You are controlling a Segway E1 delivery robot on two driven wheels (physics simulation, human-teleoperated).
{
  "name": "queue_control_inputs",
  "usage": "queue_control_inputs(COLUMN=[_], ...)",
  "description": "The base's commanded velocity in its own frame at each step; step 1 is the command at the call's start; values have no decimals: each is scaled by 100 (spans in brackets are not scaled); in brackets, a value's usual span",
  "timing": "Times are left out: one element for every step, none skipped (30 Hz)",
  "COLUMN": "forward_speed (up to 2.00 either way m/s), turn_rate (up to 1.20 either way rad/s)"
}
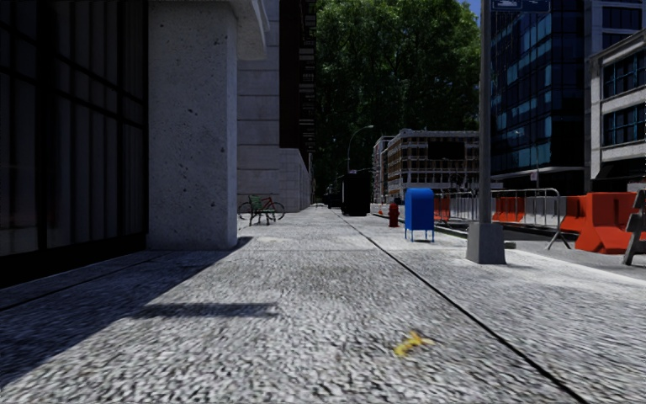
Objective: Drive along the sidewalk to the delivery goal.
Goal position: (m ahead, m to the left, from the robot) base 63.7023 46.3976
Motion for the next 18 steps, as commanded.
queue_control_inputs(forward_speed=[200,200,200,200,200,200,200,200,200,200,200,200,200,200,200,200,200,200], turn_rate=[0,0,0,0,0,0,0,0,0,0,0,0,0,0,0,0,0,0])
